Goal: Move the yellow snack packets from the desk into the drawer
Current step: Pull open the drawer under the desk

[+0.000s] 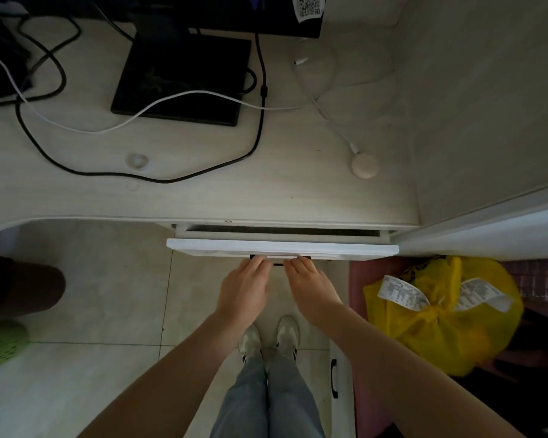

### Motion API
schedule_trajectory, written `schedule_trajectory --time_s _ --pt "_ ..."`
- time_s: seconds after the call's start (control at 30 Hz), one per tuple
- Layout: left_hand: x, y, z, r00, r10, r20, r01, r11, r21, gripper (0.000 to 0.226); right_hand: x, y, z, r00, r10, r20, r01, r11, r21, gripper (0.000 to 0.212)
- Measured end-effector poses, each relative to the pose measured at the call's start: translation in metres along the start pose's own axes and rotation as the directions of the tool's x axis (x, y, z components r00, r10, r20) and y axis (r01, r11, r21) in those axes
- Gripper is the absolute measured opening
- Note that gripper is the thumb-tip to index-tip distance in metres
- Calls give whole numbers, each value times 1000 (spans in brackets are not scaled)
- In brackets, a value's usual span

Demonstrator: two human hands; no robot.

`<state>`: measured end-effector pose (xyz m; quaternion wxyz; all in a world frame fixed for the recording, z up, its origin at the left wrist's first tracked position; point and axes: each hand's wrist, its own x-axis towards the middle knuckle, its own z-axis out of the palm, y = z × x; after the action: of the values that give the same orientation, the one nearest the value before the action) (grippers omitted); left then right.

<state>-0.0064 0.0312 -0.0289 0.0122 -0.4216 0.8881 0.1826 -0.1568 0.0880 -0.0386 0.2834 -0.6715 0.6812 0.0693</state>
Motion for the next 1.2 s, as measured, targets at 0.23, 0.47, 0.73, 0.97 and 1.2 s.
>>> schedule_trajectory --time_s 0.23,0.47,0.73,0.97,1.2 --pt "14 -14 -27 965 109 -239 -77 987 141 47 -2 -3 0 1000 14 10 -13 999 -31 70" --pt "24 -34 -18 998 37 -52 -27 983 181 61 -4 -7 -1 999 31 36 -30 999 -11 67" --pt "16 -34 -14 989 47 -138 -31 993 113 48 -16 -18 -19 993 -10 -119 -4 993 -120 47" --pt "10 -33 -14 992 40 -121 -28 995 101 46 -31 7 -31 948 -15 -319 -38 986 -160 58" --pt "-5 -32 -10 994 58 -89 -49 993 106 53 -31 19 -22 988 66 -140 -91 980 -179 67"
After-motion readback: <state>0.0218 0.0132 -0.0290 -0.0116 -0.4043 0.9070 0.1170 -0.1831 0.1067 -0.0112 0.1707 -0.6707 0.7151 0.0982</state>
